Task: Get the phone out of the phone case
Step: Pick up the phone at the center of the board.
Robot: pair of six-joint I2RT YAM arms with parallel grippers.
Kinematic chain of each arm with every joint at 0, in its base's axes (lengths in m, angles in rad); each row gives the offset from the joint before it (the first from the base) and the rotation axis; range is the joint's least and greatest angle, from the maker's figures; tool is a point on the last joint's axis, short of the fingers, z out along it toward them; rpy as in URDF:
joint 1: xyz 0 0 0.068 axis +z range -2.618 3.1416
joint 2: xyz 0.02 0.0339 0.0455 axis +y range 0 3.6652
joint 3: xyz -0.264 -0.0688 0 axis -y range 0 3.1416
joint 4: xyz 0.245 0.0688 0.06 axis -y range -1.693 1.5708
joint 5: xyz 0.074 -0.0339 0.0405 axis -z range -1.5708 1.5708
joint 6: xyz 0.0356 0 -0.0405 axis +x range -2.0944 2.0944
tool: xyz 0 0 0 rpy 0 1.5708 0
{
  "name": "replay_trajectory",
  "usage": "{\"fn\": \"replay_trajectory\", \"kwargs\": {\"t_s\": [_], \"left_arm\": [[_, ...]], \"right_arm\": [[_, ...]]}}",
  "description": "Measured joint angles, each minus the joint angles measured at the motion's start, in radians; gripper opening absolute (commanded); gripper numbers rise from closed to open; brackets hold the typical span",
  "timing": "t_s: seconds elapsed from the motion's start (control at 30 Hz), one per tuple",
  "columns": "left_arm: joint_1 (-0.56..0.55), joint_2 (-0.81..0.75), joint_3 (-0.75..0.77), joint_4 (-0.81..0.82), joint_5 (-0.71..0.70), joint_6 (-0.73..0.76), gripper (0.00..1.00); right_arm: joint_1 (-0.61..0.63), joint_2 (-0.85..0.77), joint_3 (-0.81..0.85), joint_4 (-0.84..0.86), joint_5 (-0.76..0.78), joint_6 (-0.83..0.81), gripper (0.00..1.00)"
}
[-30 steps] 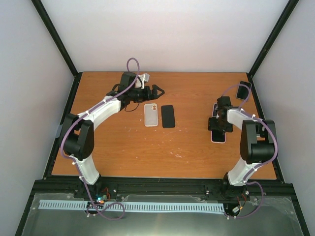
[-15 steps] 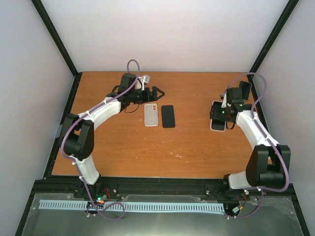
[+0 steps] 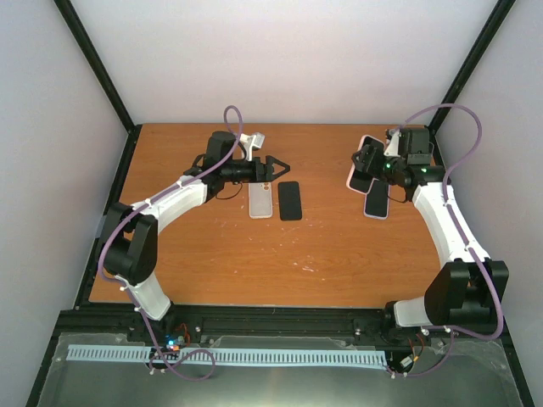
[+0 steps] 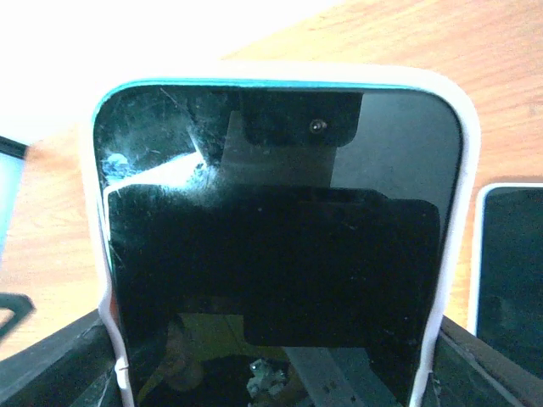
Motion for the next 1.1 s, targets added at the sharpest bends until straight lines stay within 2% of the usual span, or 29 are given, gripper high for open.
{"fn": "replay_trajectory", "kwargs": {"t_s": [0.27,0.53,0.83,1.1], "left_arm": [[-0.066,0.004,0.032,0.012,0.060,0.024,0.91],[-0.129,0.029,0.097,0.006,0.062,0.052,0.90],[-0.181,0.090,0.173,-0.065,0.049,0.111,0.76],[-0.195,0.115,0.177,-0.085,0.047,0.132,0.57]], "right_arm": [[0.091,0.055,0.042,0.069,-0.036,0.160,0.59],[0.189,0.079,0.045,0.090,-0.032,0.233,0.58],[0.243,0.080,0.046,0.097,-0.024,0.286,0.58],[0.261,0.080,0.046,0.108,-0.001,0.296,0.56]]}}
